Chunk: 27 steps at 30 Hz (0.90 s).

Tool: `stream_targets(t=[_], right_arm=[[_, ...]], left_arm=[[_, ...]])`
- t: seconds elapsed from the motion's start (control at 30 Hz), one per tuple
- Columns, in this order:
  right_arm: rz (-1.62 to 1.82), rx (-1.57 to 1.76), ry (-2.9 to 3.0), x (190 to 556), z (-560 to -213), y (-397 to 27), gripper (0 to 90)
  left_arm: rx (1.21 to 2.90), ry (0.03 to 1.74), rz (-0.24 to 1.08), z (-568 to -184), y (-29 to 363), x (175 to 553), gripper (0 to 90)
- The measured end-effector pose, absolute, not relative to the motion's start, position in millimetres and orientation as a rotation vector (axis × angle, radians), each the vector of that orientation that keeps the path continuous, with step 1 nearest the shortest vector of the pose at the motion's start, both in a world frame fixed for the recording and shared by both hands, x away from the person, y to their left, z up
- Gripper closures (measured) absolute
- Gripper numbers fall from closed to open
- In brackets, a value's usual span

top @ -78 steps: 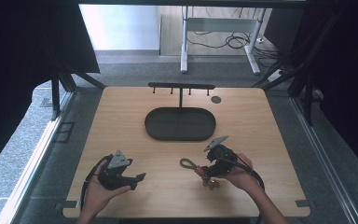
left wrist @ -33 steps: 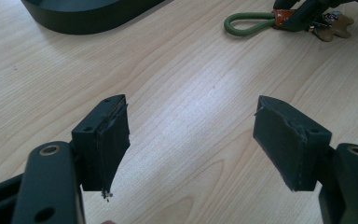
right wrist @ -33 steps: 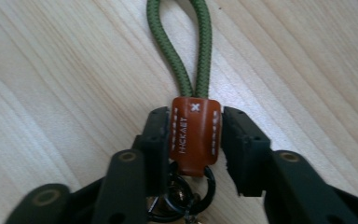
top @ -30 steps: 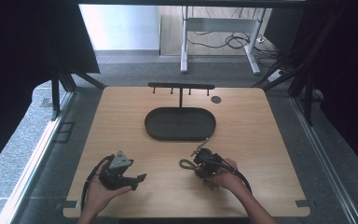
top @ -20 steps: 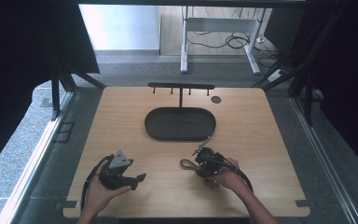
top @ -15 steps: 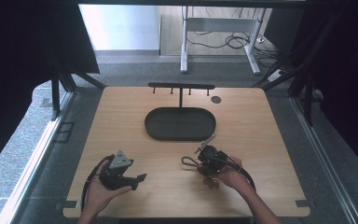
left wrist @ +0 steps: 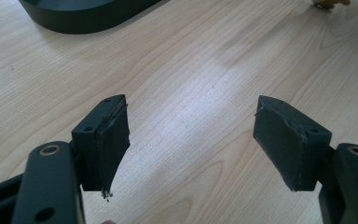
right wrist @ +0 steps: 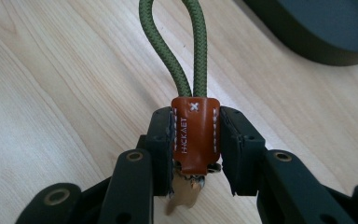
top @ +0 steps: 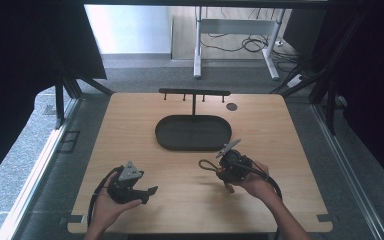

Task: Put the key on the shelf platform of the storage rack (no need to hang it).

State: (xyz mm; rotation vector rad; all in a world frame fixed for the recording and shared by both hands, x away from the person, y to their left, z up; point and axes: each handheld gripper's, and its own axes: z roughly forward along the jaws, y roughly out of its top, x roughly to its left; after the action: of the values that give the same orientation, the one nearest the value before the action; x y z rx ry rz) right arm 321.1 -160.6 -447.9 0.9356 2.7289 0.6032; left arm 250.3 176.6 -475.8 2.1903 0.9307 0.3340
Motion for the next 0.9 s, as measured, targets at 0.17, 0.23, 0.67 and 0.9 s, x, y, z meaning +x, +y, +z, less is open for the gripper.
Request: stream_targets(t=[0.17,0.23,0.67,0.9], right_arm=[[0.611,0.927,2.715,322,-439,-160,66.8],[0.606,0.919,2.712,323,-436,-161,66.8],[0.595,0.898,2.697,325,-427,-162,66.8],[0.595,0.883,2.691,326,-421,-160,66.8]], left_arm=[[2.187,0.932,0.331,-476,177,251,27.4],[2.189,0.933,0.329,-477,177,251,27.4],[2.202,0.930,0.322,-477,176,251,27.3],[2.202,0.931,0.321,-477,177,251,27.2]])
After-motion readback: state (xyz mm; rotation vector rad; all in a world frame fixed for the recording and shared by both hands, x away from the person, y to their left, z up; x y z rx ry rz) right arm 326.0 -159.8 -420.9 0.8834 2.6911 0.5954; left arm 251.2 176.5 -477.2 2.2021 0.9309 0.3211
